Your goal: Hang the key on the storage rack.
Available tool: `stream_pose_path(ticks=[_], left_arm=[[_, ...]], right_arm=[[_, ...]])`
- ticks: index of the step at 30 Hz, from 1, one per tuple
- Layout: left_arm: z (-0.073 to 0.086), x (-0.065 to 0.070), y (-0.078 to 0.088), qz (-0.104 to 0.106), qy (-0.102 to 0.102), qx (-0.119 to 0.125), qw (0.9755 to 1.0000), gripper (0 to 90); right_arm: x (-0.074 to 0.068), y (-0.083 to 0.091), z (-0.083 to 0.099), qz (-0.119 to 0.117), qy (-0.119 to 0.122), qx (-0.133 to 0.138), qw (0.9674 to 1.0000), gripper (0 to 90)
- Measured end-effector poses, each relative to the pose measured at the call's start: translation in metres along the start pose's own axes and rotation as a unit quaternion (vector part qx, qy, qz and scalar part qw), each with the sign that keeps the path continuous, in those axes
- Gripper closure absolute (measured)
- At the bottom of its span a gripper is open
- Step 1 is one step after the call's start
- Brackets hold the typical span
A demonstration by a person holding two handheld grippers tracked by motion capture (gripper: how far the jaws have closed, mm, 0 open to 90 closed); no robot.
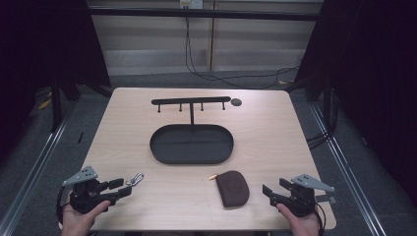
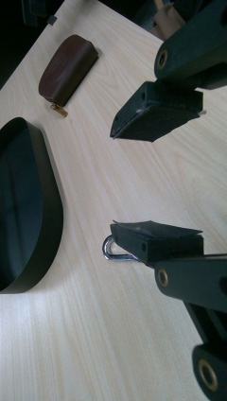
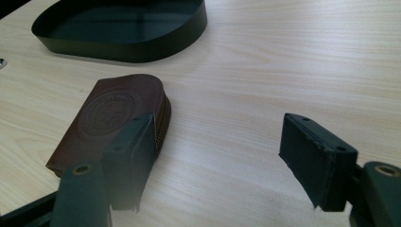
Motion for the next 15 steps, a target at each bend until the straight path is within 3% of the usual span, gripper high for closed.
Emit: stream_pose_path(ticks=[4, 6, 12, 15], left_arm=[[0.0006, -0.0017, -0.0012, -0.006, 0.007, -0.012, 0.9999, 47.9], [0.0016, -0.0022, -0.0022, 0.001, 0.008, -0.022, 0.9997, 49.2], [0.003, 0.0034, -0.0055, -0.007, -0.007, -0.045, 0.9989, 49.5], [0.0029, 0.0045, -0.006, -0.022, -0.01, -0.052, 0.9983, 50.0]], right_arm=[[0.0029, 0.0008, 0.0002, 0.0, -0.008, 0.002, 1.0, 28.0], [0.0033, 0.0009, 0.0002, -0.001, -0.01, 0.002, 1.0, 27.9], [0.0008, -0.0005, 0.0002, -0.007, -0.002, -0.003, 1.0, 27.9], [0.0002, 0.0008, 0.0001, -0.006, -0.003, -0.002, 1.0, 27.9]])
Point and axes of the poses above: each handheld gripper's, and its own axes: y roughly backward along the jaws, z roughly out of its underside, x roughly to its right, the point moved 2 cm from there along -y, roughly forward along the jaws, and after that the axes turned 7 degrees about -z, right-handed, at the moved point
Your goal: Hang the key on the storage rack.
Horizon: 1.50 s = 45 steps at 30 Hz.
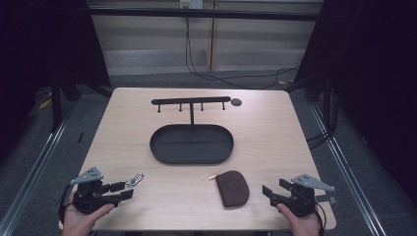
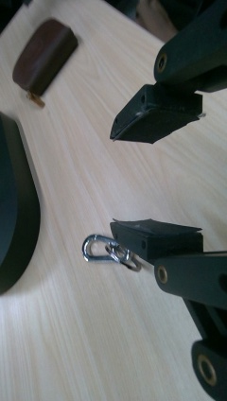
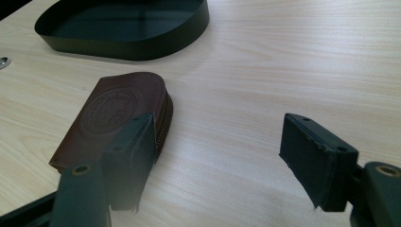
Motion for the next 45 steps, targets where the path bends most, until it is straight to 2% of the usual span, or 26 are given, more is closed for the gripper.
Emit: stream_pose_path(ticks=[3, 4, 7, 9, 10, 11, 12, 14, 17, 19, 21, 24, 25, 28, 31, 32, 34, 35, 37, 40, 42, 43, 44, 45], left_arm=[[-0.001, 0.0, 0.002, -0.006, -0.003, -0.004, 1.0, 51.5], [-0.002, -0.001, 0.003, -0.014, -0.001, -0.007, 0.9999, 52.8], [-0.005, -0.003, 0.0, -0.013, 0.001, -0.015, 0.9998, 52.6], [-0.008, -0.005, -0.005, -0.024, -0.003, -0.031, 0.9992, 52.6], [-0.01, -0.006, -0.006, -0.023, -0.005, -0.038, 0.999, 54.4], [-0.014, -0.005, -0.007, -0.038, -0.015, -0.047, 0.9981, 54.6], [-0.016, -0.004, -0.007, -0.04, -0.017, -0.048, 0.9979, 55.2], [-0.018, -0.005, -0.007, -0.037, -0.018, -0.052, 0.9978, 57.0], [-0.024, -0.006, -0.006, -0.045, -0.027, -0.064, 0.9966, 57.0], [-0.027, -0.007, -0.006, -0.047, -0.023, -0.065, 0.9965, 57.3], [-0.031, -0.008, -0.005, -0.037, -0.029, -0.071, 0.9964, 58.8], [-0.037, -0.009, -0.003, -0.036, -0.043, -0.083, 0.995, 57.3], [-0.039, -0.01, -0.002, -0.039, -0.055, -0.089, 0.9938, 55.5], [-0.046, -0.012, -0.001, -0.037, -0.058, -0.103, 0.9923, 55.9], [-0.051, -0.015, -0.002, -0.035, -0.056, -0.124, 0.99, 56.2], [-0.052, -0.017, -0.004, -0.043, -0.069, -0.143, 0.9864, 59.1], [-0.054, -0.017, -0.006, -0.055, -0.081, -0.15, 0.9837, 62.2], [-0.054, -0.017, -0.006, -0.055, -0.081, -0.15, 0.9837, 62.6], [-0.055, -0.018, -0.009, -0.057, -0.092, -0.159, 0.9813, 62.5], [-0.057, -0.019, -0.014, -0.061, -0.093, -0.174, 0.9785, 63.6], [-0.057, -0.02, -0.018, -0.063, -0.102, -0.194, 0.9737, 65.5], [-0.057, -0.02, -0.022, -0.063, -0.109, -0.209, 0.9697, 66.9], [-0.057, -0.02, -0.022, -0.063, -0.109, -0.209, 0.9697, 67.0], [-0.057, -0.018, -0.026, -0.061, -0.111, -0.218, 0.9679, 68.3]], right_arm=[[-0.001, 0.0, 0.0, 0.001, 0.004, 0.0, 1.0, 27.9], [-0.002, 0.0, 0.0, 0.001, 0.006, -0.001, 1.0, 28.0], [-0.001, 0.0, 0.0, 0.001, 0.005, -0.002, 1.0, 28.0], [0.0, -0.001, 0.0, -0.001, 0.001, -0.003, 1.0, 28.0], [0.0, -0.002, 0.0, 0.0, 0.002, -0.007, 1.0, 28.0], [0.0, -0.002, 0.0, -0.001, 0.002, -0.007, 1.0, 28.0], [-0.001, -0.002, 0.0, 0.0, 0.002, -0.008, 1.0, 28.0], [-0.001, -0.003, 0.0, -0.001, 0.002, -0.009, 1.0, 28.0], [-0.001, -0.004, 0.001, -0.002, 0.003, -0.01, 0.9999, 28.0], [-0.001, -0.004, 0.001, -0.002, 0.003, -0.01, 0.9999, 28.0], [-0.002, -0.004, 0.0, -0.002, 0.004, -0.011, 0.9999, 28.0], [-0.003, -0.005, 0.0, -0.002, 0.005, -0.012, 0.9999, 28.0], [-0.002, -0.005, 0.0, -0.004, 0.004, -0.012, 0.9999, 28.0], [-0.002, -0.006, 0.001, 0.0, 0.003, -0.017, 0.9999, 28.0], [-0.001, -0.006, 0.001, 0.0, 0.003, -0.016, 0.9999, 28.0], [-0.001, -0.006, 0.001, -0.001, 0.002, -0.017, 0.9999, 28.0], [-0.002, -0.007, 0.001, -0.001, 0.001, -0.02, 0.9998, 28.1], [-0.002, -0.007, 0.001, -0.001, 0.001, -0.02, 0.9998, 28.1], [-0.001, -0.007, 0.001, -0.001, 0.001, -0.021, 0.9998, 28.0], [-0.001, -0.007, 0.001, -0.004, 0.0, -0.021, 0.9998, 28.0], [-0.001, -0.008, 0.001, -0.005, 0.0, -0.025, 0.9997, 28.1], [-0.001, -0.009, 0.001, -0.001, 0.001, -0.029, 0.9996, 28.2], [-0.001, -0.009, 0.001, -0.001, 0.001, -0.029, 0.9996, 28.2], [-0.001, -0.009, 0.001, -0.002, 0.001, -0.03, 0.9996, 28.3]])
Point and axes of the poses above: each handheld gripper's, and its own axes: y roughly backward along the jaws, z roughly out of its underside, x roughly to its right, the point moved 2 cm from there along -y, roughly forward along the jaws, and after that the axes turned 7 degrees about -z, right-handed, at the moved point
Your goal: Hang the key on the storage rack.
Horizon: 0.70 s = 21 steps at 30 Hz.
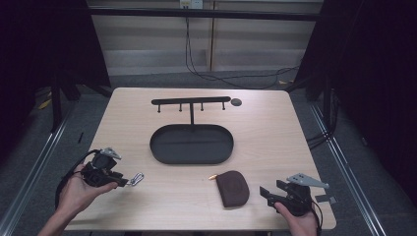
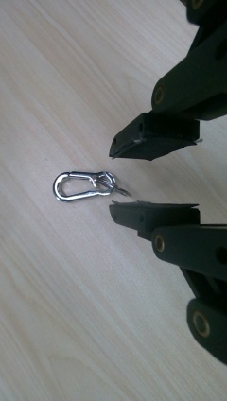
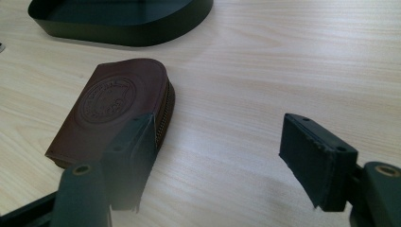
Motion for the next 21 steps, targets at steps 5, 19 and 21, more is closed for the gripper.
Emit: stream_pose_path(ticks=[5, 19, 21], left_arm=[[-0.007, 0.001, -0.004, 0.001, -0.009, -0.018, 0.9998, 70.8], [-0.028, 0.002, -0.015, 0.0, -0.039, -0.069, 0.9969, 74.2], [-0.029, 0.001, -0.016, 0.006, -0.044, -0.073, 0.9963, 74.7]], right_arm=[[0.0, 0.0, 0.0, -0.001, 0.001, -0.001, 1.0, 28.3], [0.0, -0.001, 0.0, -0.004, -0.003, -0.005, 1.0, 28.3], [0.0, -0.001, 0.0, -0.004, -0.003, -0.006, 1.0, 28.3]])
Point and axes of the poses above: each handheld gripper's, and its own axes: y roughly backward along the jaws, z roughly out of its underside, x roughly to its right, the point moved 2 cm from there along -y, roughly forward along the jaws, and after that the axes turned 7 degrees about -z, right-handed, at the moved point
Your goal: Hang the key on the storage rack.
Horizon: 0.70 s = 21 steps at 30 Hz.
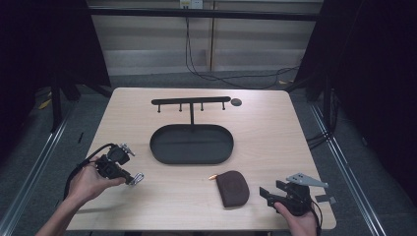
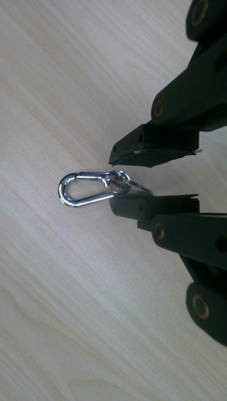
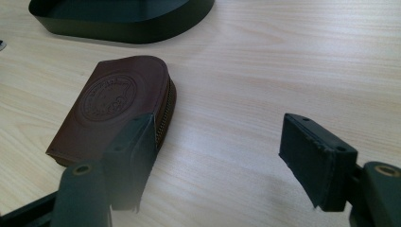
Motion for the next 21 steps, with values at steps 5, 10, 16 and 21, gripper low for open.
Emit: stream_pose_path(ticks=[5, 10, 16, 21], left_arm=[[-0.002, 0.001, -0.007, 0.006, -0.008, -0.026, 0.9996, 76.6], [-0.005, 0.001, -0.013, 0.006, -0.012, -0.048, 0.9988, 79.0], [-0.007, 0.002, -0.022, 0.0, -0.017, -0.075, 0.997, 86.3], [-0.007, 0.0, -0.023, 0.005, -0.014, -0.086, 0.9962, 88.1]], right_arm=[[0.0, -0.001, 0.0, -0.001, 0.001, -0.003, 1.0, 28.3], [-0.001, -0.001, 0.0, -0.008, 0.005, -0.004, 0.9999, 28.6], [-0.001, -0.001, 0.0, -0.008, 0.003, -0.005, 0.9999, 28.6], [-0.001, -0.001, 0.0, -0.009, 0.003, -0.007, 0.9999, 28.5]])
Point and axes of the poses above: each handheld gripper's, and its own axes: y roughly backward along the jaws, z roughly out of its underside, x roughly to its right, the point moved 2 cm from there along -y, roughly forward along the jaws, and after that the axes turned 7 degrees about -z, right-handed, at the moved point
